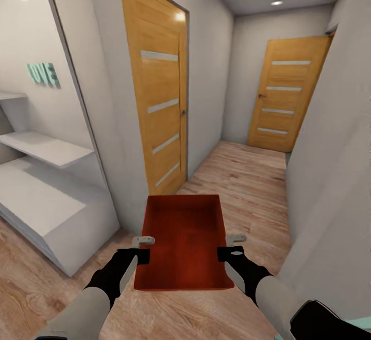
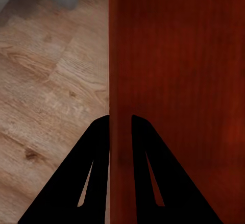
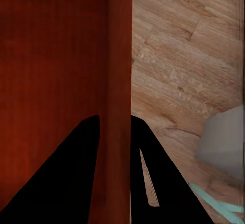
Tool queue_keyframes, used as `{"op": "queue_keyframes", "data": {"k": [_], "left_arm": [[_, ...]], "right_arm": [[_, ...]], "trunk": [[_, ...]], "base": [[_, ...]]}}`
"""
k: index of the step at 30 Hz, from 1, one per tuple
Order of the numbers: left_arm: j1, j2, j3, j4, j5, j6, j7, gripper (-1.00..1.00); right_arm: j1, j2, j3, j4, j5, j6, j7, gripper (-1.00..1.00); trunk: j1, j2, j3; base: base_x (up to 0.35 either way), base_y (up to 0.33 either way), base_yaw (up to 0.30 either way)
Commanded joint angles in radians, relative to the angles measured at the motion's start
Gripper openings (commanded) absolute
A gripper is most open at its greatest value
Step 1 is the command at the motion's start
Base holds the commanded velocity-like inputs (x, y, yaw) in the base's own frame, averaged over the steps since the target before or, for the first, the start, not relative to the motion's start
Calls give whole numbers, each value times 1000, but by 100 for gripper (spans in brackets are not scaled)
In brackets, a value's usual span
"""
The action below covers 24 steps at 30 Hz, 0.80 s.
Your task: Move the two storage containers from the living room to the garage. In the garage, place one container on the floor and stack the other container on top of it (either order is fine).
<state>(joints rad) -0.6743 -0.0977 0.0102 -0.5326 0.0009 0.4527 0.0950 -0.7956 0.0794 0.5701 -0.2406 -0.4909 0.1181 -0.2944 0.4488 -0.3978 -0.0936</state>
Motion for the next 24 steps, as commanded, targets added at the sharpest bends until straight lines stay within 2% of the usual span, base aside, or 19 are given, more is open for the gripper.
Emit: {"op": "queue_keyframes", "data": {"k": [1, 24], "left_arm": [[-1, -1, 5, -4, -33, -56, 9, -100], [-1, -1, 5, -4, -33, -55, 9, -100]], "right_arm": [[-1, 0, 11, 1, -24, 6, -6, -100], [-1, 0, 11, 1, -24, 6, -6, -100]], "trunk": [[1, -2, -2], [1, -2, -2]], "base": [[322, 0, -241], [322, 0, -234]]}}
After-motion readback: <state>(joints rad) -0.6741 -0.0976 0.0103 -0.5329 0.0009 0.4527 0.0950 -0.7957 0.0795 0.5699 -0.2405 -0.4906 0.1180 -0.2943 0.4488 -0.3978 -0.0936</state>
